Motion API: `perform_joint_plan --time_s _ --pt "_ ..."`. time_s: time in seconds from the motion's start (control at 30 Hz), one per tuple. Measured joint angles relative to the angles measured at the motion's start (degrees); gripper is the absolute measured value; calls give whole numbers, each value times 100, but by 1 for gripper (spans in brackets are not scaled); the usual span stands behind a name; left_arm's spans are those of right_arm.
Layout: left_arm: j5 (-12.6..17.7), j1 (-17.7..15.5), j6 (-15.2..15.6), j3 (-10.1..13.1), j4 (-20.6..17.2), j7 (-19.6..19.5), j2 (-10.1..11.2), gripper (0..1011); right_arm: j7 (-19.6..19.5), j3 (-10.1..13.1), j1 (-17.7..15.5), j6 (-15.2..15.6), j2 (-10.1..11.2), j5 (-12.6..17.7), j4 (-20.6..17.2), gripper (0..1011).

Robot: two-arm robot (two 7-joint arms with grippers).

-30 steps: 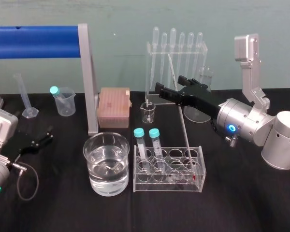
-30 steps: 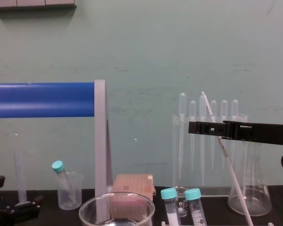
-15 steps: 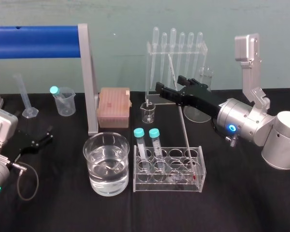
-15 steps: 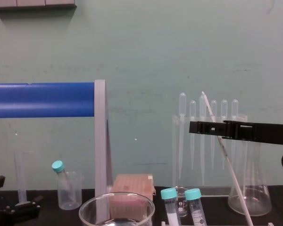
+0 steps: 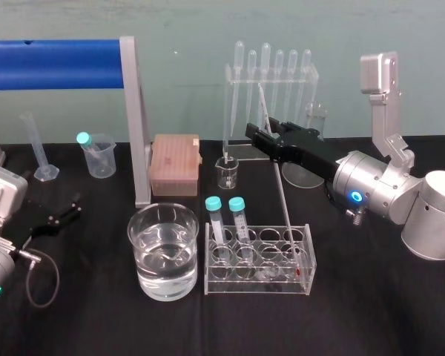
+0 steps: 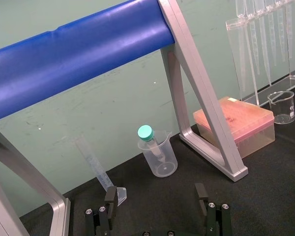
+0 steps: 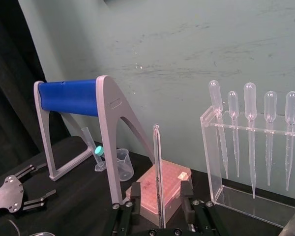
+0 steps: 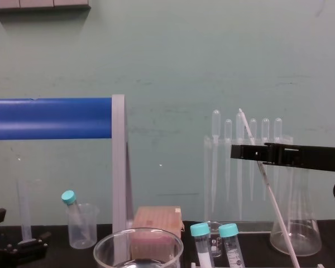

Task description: Hold the thermometer with one hand and immerse one end into the beaker, then reinsert it into the test tube rack.

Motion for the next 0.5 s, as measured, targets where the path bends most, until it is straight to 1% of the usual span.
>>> perform_joint_plan --time_s 0.1,0.17,0.2,0.27,0.33,0.37,0.4,0.47,0.5 --pt "0 0 0 0 0 0 0 1008 0 0 0 0 0 0 0 451" --pt "0 0 0 0 0 0 0 1008 0 0 0 0 0 0 0 372" --pt "0 0 0 0 0 0 0 1008 0 0 0 0 0 0 0 360" --pt "0 0 0 0 0 0 0 1008 0 0 0 0 0 0 0 272" --pt "0 0 0 0 0 0 0 1008 0 0 0 0 0 0 0 230" --pt "0 0 0 0 0 0 0 1008 0 0 0 0 0 0 0 172" --pt "0 0 0 0 0 0 0 1008 0 0 0 0 0 0 1 161" --pt "0 0 0 0 0 0 0 1008 0 0 0 0 0 0 1 96" --pt "0 0 0 0 0 0 0 1008 0 0 0 0 0 0 1 84"
